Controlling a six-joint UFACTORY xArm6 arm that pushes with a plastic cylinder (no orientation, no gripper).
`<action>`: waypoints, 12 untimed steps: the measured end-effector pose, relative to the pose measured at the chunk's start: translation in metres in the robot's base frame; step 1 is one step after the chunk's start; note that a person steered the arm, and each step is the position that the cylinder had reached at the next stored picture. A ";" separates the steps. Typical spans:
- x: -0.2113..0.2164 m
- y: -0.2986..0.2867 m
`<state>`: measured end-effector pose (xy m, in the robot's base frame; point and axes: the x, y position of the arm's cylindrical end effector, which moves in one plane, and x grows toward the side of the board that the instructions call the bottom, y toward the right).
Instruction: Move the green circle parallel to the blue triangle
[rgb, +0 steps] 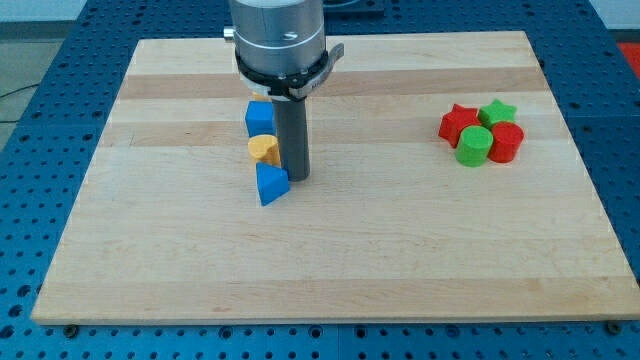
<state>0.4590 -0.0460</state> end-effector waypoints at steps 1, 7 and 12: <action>0.004 -0.008; -0.155 0.213; 0.003 0.233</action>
<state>0.4622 0.1871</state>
